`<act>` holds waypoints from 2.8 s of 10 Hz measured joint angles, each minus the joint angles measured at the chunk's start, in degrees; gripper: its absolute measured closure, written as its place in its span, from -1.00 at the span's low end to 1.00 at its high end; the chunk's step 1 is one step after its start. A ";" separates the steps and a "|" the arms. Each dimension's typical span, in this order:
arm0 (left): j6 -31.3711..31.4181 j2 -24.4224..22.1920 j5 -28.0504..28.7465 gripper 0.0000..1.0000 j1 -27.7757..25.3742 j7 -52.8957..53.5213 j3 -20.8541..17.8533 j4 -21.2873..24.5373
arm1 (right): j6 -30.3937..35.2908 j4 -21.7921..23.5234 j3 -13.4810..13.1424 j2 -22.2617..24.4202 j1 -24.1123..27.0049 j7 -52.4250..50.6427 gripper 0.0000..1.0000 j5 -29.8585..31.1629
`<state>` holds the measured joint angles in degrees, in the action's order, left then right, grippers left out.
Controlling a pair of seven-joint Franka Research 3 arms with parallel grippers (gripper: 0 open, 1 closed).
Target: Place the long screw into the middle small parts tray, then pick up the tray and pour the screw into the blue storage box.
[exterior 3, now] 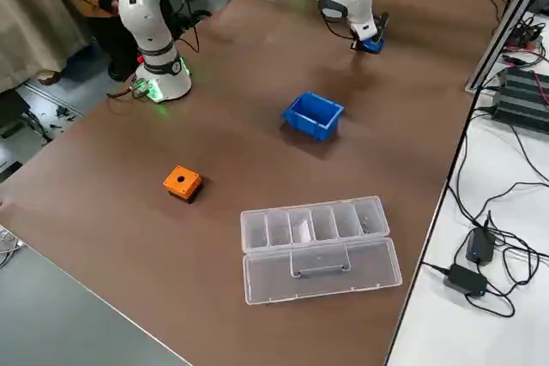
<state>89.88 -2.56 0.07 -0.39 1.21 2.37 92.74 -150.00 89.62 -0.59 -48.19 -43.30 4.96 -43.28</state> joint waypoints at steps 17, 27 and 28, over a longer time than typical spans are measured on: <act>0.00 0.05 0.00 -1.00 0.07 -0.04 0.48 -1.07 | 10.69 -3.26 -0.95 2.94 7.72 0.54 0.92 -3.92; -0.01 0.13 0.00 -1.00 0.06 -0.04 0.48 -1.08 | 48.41 -1.61 -2.21 19.34 37.46 -16.09 0.92 13.31; -0.01 0.14 0.00 -1.00 0.06 -0.04 0.48 -1.09 | 50.00 -1.36 -2.23 19.56 40.19 -19.34 0.92 15.75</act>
<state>89.87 -2.42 0.07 -0.32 1.17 2.85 91.65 -100.00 88.26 -2.81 -28.63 -3.12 -14.38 -27.53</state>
